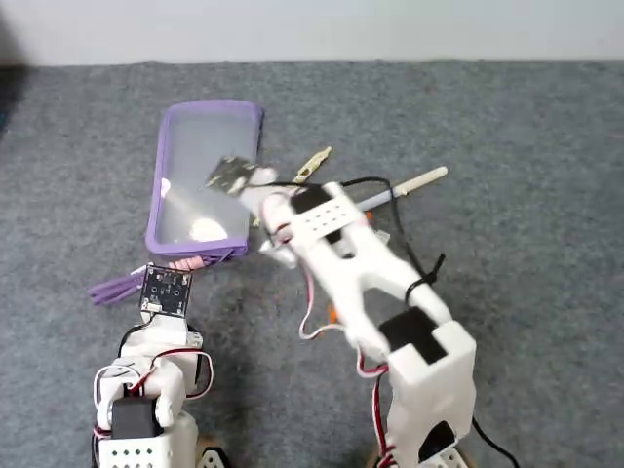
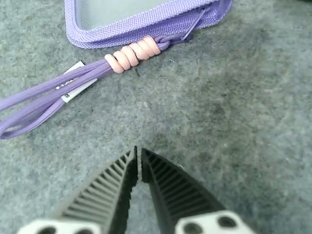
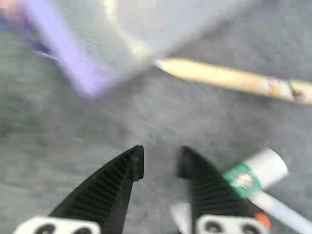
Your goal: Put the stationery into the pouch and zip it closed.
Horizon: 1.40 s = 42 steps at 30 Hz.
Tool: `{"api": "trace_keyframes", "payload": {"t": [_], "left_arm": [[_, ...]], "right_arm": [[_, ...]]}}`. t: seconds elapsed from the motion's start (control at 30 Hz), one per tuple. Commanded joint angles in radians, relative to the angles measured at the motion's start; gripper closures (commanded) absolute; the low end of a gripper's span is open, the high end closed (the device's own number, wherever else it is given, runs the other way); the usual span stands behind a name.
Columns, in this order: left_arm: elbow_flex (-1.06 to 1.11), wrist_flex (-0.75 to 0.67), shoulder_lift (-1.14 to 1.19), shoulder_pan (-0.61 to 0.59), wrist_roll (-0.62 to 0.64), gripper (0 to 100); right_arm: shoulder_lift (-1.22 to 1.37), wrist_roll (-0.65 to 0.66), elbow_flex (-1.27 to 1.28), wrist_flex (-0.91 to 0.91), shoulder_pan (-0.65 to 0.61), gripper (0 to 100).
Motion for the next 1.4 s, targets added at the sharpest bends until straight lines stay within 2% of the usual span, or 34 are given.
{"api": "trace_keyframes", "payload": {"t": [0.0,0.2,0.47,0.6,0.73,0.9,1.07,1.23,1.37], "left_arm": [[-0.012,-0.012,-0.012,-0.003,-0.011,99],[-0.012,-0.012,-0.012,-0.003,-0.011,99],[-0.012,-0.012,-0.012,-0.003,-0.011,99],[-0.012,-0.012,-0.012,-0.003,-0.011,99],[-0.012,-0.012,-0.012,-0.003,-0.011,99],[-0.012,-0.012,-0.012,-0.003,-0.011,99],[-0.012,-0.012,-0.012,-0.003,-0.011,99],[-0.012,-0.012,-0.012,-0.003,-0.011,99],[-0.012,-0.012,-0.012,-0.003,-0.011,99]], "right_arm": [[-0.068,-0.012,-0.046,0.002,-0.081,75.1],[-0.041,0.078,-0.044,-0.090,-0.170,75.3],[0.119,0.221,-0.046,-0.315,-0.157,76.0],[0.163,0.270,-0.046,-0.395,-0.140,88.5],[0.166,0.295,-0.046,-0.397,-0.127,99.0],[0.134,0.295,-0.044,-0.351,-0.071,98.9],[0.105,0.301,-0.044,-0.331,0.038,98.9],[0.105,0.385,-0.044,-0.337,0.148,98.9],[0.094,0.390,-0.046,-0.337,0.186,98.9]]}}
